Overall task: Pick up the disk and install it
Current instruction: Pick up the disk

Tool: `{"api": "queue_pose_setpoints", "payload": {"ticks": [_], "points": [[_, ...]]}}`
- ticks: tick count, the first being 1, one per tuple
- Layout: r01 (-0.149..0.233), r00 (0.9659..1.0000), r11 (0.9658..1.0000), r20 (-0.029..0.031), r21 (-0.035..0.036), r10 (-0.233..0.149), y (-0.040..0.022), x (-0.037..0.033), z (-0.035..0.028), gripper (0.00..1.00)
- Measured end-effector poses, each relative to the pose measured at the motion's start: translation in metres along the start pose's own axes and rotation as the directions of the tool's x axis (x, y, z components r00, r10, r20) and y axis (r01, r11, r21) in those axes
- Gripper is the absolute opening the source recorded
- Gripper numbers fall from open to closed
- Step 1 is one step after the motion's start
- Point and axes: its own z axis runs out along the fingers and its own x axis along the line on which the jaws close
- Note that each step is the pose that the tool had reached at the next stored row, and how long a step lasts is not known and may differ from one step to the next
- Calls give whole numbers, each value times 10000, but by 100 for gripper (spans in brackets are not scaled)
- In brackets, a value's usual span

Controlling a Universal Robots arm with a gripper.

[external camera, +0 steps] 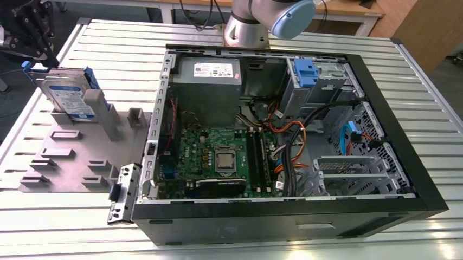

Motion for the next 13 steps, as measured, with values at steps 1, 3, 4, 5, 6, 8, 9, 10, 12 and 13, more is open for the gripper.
{"api": "queue_pose_setpoints", "payload": {"ticks": [1,3,4,5,6,8,9,10,12,13], "points": [[0,10000,10000,0,0,0,0,0,0,11],[0,10000,10000,0,0,0,0,0,0,17],[1,10000,10000,0,0,-1,0,0,-1,24],[0,10000,10000,0,0,0,0,0,-1,24],[0,10000,10000,0,0,0,0,0,-1,29],[0,10000,10000,0,0,0,0,0,-1,35],[0,10000,10000,0,0,0,0,0,-2,41],[0,10000,10000,0,0,0,0,0,-2,47],[0,10000,10000,0,1,0,0,0,-2,47],[0,10000,10000,0,0,0,0,0,-2,53]]}}
